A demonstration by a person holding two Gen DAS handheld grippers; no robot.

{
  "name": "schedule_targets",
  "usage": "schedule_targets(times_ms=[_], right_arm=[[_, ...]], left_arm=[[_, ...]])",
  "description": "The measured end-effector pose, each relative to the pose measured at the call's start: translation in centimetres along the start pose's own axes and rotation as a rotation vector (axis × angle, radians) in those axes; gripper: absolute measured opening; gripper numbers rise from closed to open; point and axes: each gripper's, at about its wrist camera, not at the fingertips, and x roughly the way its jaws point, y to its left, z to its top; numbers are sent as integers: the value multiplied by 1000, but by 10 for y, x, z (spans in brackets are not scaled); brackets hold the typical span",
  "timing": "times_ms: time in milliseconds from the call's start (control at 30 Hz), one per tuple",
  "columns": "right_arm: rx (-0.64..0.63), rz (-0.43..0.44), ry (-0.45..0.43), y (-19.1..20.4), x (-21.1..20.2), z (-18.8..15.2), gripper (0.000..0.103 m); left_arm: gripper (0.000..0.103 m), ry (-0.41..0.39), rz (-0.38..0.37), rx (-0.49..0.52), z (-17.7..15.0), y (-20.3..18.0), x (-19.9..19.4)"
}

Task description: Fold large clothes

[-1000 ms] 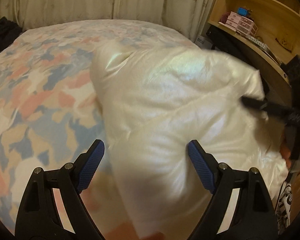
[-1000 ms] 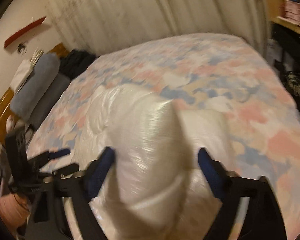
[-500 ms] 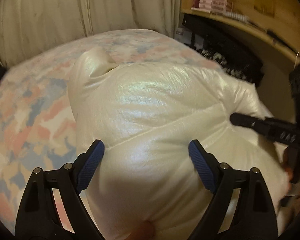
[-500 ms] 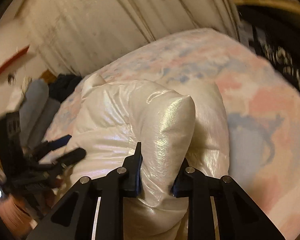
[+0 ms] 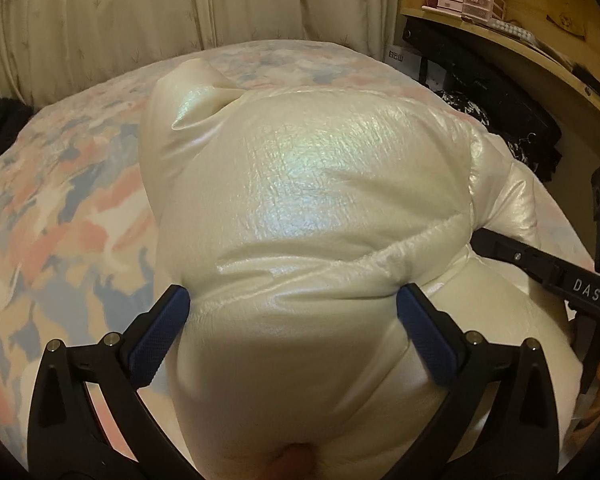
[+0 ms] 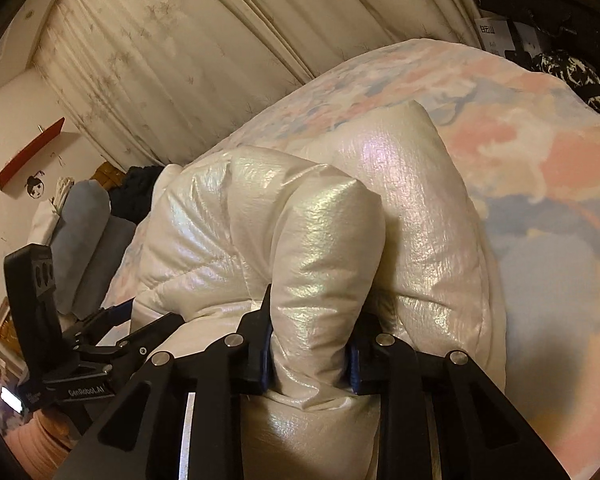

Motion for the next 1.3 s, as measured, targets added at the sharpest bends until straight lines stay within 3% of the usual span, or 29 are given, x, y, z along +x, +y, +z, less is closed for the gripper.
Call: schedule_targets(times_ms=[933, 1167, 1300], right_arm=[[10, 22, -21, -9, 12, -13, 26], [-6, -20, 16, -4, 11, -7, 27], [-31, -79, 55, 6, 7, 1, 33]], left_arm=[[103, -68, -39, -26, -30, 22, 21], [103, -70, -47, -30, -30, 24, 18], [103, -51, -59, -45, -26, 26, 16]])
